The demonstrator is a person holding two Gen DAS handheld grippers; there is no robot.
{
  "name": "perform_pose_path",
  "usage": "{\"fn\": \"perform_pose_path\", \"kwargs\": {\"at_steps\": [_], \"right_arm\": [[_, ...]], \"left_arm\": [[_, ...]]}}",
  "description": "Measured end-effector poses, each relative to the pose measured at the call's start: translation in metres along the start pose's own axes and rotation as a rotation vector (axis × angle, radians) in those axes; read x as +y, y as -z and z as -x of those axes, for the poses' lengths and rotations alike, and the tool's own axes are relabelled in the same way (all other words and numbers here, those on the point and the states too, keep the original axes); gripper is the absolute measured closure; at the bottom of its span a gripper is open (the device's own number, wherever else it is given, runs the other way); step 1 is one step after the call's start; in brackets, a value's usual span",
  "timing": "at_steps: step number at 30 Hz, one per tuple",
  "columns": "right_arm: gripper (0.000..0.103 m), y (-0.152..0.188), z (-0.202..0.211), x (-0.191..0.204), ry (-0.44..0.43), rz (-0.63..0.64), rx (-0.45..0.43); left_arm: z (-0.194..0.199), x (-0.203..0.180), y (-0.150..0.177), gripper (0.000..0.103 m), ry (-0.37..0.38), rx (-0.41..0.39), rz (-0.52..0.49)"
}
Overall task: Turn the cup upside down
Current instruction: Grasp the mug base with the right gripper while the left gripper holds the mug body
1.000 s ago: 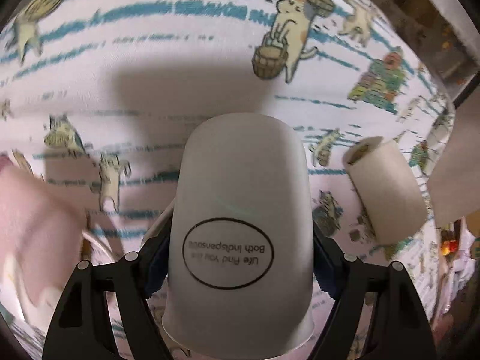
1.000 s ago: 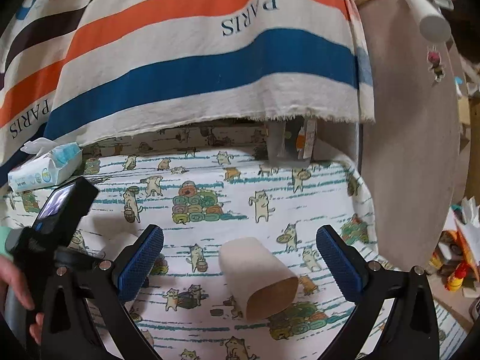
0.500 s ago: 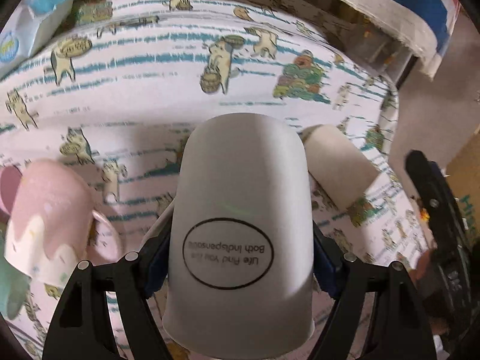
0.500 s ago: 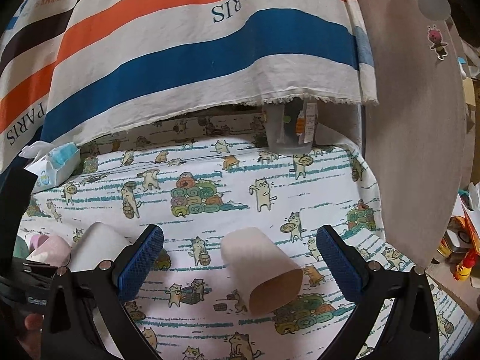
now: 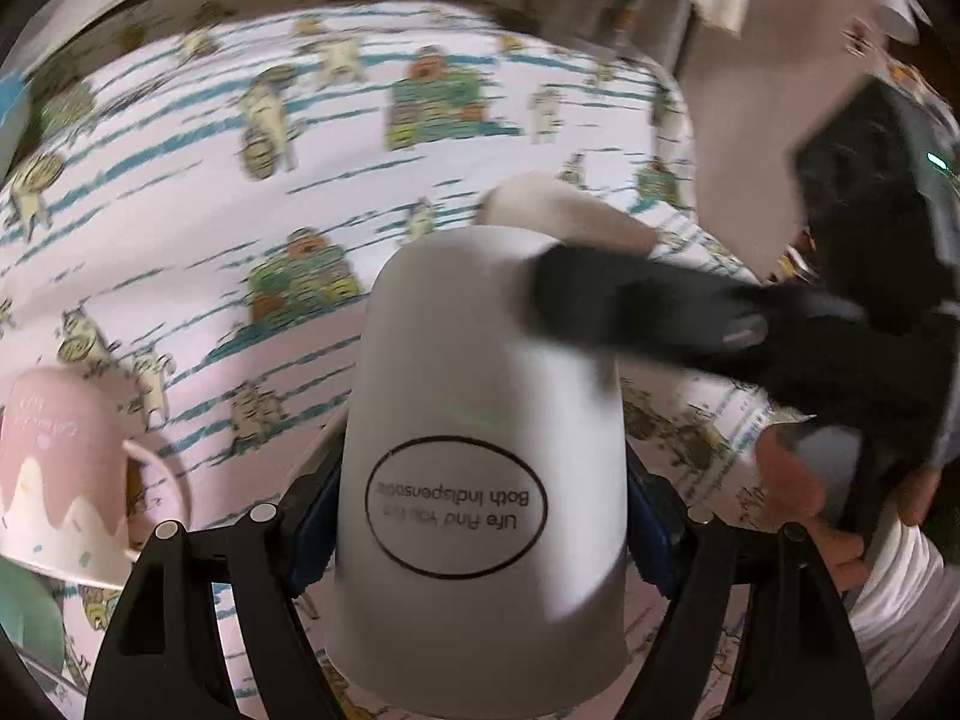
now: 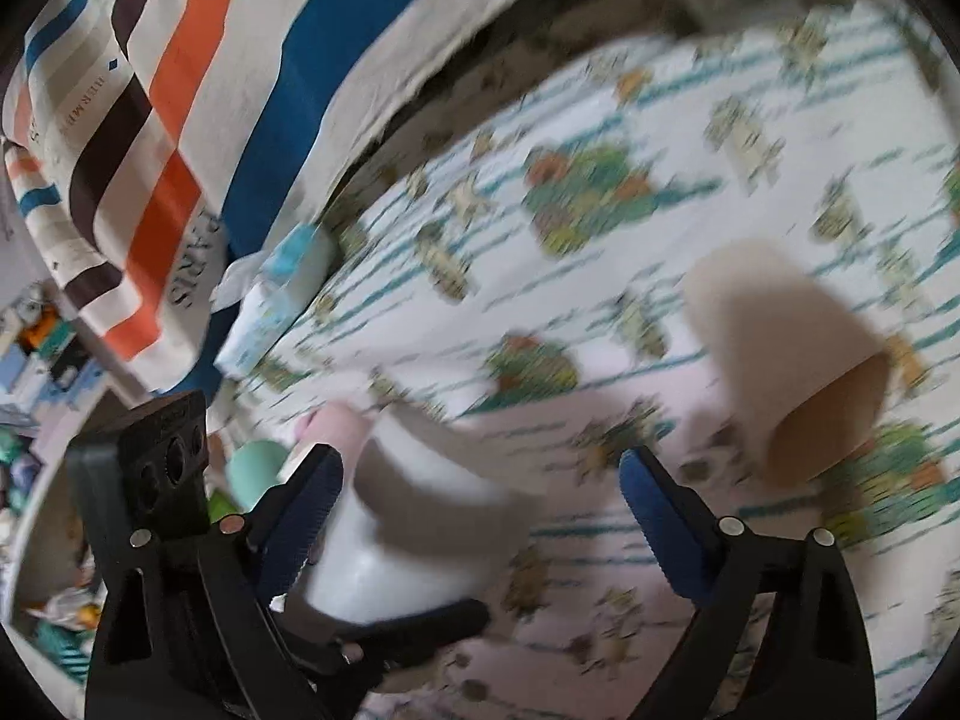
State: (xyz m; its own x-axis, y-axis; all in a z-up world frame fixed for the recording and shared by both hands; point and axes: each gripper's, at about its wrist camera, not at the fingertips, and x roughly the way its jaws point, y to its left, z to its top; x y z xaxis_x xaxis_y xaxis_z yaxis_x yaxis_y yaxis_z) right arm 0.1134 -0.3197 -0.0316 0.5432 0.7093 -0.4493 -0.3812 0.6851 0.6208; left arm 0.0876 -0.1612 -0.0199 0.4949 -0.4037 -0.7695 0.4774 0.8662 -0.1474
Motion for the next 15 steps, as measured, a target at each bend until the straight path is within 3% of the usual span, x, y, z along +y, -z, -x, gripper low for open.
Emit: {"fn": "perform_pose_path", "kwargs": {"at_steps": [4,6,10,15], "right_arm": [[0.017,0.004,-0.01,-0.008,-0.101,-0.076,0.065],[0.018,0.003,-0.014,-0.011,-0.11,-0.099,0.077],[0.019,0.001,-0.014,-0.015,-0.107,-0.121,0.089],[0.021,0.002,-0.011,-0.007,-0.034,-0.056,0.056]], "left_arm": [[0.002,-0.006,0.001,0.025,0.039,0.0,-0.014],[0.002,-0.006,0.002,0.025,0.033,0.002,-0.024],[0.0,-0.006,0.004,0.024,0.033,0.01,-0.039],[-0.004,-0.009,0.006,0.019,-0.056,0.01,-0.099]]}}
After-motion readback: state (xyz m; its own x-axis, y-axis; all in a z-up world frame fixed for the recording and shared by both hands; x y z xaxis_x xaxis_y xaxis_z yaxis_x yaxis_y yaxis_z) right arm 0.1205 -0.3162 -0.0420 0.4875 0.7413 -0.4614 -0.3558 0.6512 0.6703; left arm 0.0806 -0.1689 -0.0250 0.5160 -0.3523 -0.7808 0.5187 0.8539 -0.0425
